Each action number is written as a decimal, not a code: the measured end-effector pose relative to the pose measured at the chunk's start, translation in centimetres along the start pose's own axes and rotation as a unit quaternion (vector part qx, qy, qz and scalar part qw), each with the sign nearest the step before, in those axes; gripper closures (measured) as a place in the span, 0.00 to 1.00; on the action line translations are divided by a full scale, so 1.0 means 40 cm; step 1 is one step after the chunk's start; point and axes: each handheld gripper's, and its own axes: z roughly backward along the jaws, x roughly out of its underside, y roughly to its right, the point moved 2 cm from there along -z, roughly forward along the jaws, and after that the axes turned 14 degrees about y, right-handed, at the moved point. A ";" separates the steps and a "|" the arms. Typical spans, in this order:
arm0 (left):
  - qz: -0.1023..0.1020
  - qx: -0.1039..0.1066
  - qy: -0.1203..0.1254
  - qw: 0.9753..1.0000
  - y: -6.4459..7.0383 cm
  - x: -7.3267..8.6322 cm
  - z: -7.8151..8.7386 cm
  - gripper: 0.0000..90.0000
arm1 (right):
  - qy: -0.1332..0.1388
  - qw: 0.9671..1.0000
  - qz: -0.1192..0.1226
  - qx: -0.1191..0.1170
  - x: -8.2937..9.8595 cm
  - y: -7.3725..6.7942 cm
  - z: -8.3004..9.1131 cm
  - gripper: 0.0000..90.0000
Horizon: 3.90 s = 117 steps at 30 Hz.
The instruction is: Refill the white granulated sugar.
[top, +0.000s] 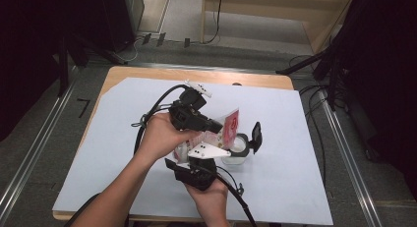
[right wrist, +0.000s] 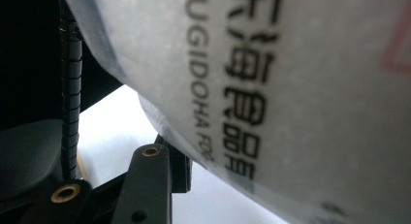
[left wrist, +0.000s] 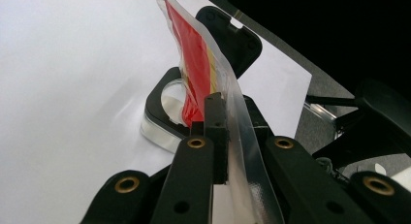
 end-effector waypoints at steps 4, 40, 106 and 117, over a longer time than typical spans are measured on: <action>-0.001 -0.001 -0.002 1.000 0.000 0.000 0.001 0.96 | -0.005 1.000 0.008 0.000 0.001 0.002 0.001 0.69; 0.000 0.003 0.001 1.000 0.000 0.000 -0.002 0.97 | -0.008 1.000 0.003 0.005 -0.003 0.000 0.004 0.70; -0.016 -0.004 0.004 1.000 0.018 -0.002 -0.006 0.97 | 0.005 1.000 0.007 0.008 0.000 -0.001 0.005 0.70; -0.018 -0.006 0.003 1.000 0.018 -0.002 -0.006 0.97 | 0.007 1.000 0.007 0.009 -0.001 -0.001 0.003 0.70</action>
